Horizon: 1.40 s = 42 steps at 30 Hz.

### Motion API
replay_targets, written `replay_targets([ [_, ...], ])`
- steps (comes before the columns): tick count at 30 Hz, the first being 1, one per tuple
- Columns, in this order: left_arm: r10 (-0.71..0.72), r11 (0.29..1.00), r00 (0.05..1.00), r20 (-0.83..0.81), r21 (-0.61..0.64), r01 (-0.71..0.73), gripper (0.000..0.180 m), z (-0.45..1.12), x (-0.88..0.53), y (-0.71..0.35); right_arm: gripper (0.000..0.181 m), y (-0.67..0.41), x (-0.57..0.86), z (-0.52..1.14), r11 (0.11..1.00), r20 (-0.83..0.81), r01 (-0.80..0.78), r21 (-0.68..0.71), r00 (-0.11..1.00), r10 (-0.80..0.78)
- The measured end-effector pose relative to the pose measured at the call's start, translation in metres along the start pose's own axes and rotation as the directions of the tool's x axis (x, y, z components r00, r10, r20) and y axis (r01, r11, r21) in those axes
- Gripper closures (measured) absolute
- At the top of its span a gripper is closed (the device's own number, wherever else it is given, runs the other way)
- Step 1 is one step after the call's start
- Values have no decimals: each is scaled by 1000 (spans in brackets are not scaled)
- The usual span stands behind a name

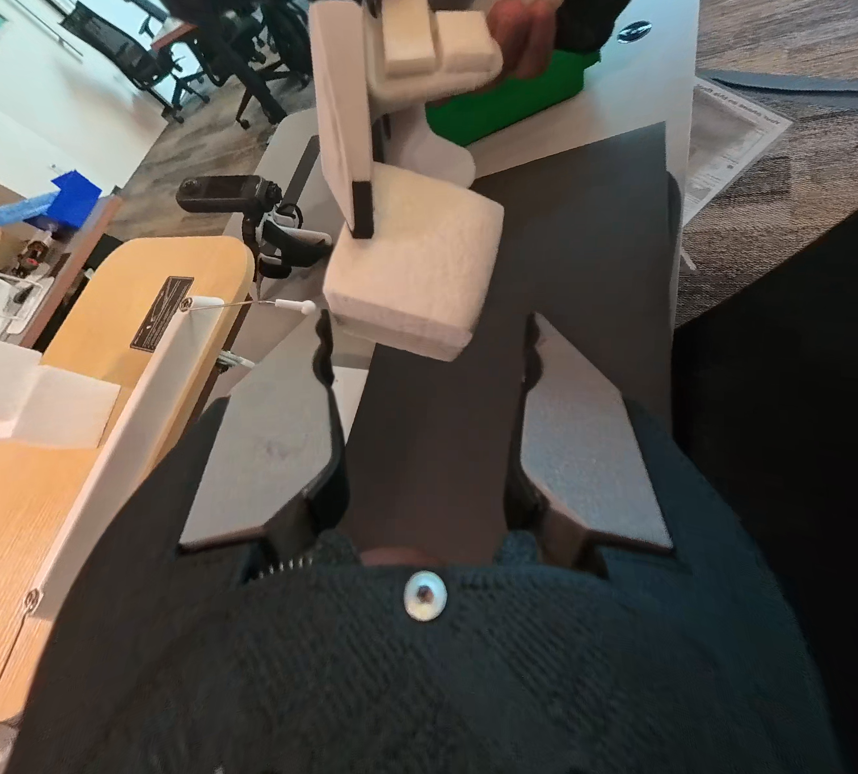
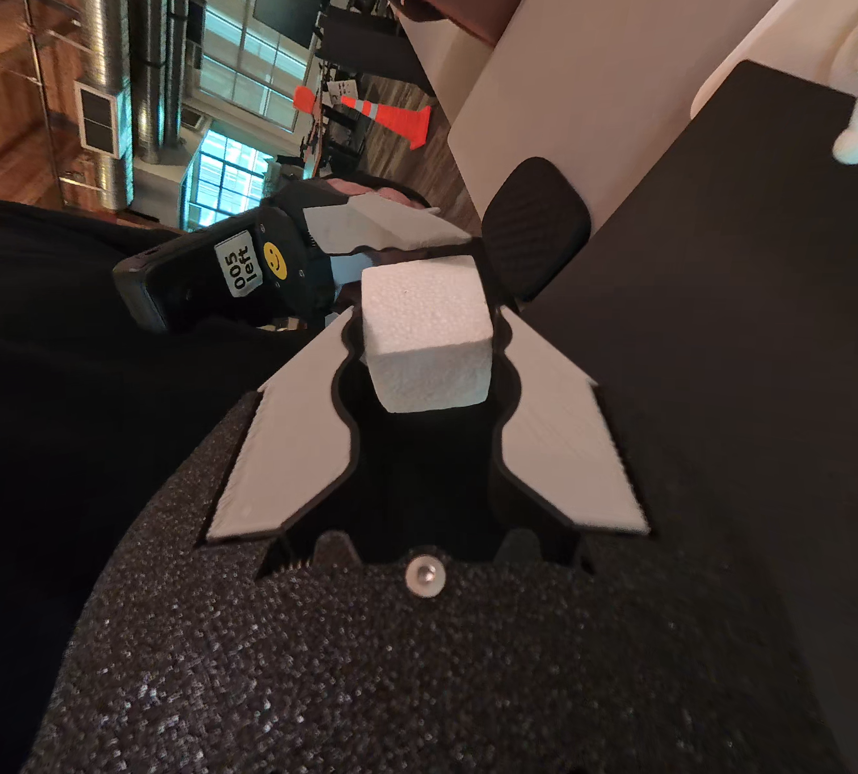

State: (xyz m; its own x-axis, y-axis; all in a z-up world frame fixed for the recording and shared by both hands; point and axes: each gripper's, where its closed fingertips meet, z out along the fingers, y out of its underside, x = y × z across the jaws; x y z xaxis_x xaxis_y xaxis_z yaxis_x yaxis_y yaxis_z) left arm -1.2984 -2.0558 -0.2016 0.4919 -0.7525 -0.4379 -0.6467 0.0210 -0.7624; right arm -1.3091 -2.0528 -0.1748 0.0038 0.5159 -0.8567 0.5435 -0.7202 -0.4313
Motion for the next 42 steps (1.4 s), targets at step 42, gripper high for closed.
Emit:
replay_targets([
  [42,-327,945,941,92,52,323,119,-14,-32,42,126,-359,-30,-19,702,-645,679,-215,441,-624],
])
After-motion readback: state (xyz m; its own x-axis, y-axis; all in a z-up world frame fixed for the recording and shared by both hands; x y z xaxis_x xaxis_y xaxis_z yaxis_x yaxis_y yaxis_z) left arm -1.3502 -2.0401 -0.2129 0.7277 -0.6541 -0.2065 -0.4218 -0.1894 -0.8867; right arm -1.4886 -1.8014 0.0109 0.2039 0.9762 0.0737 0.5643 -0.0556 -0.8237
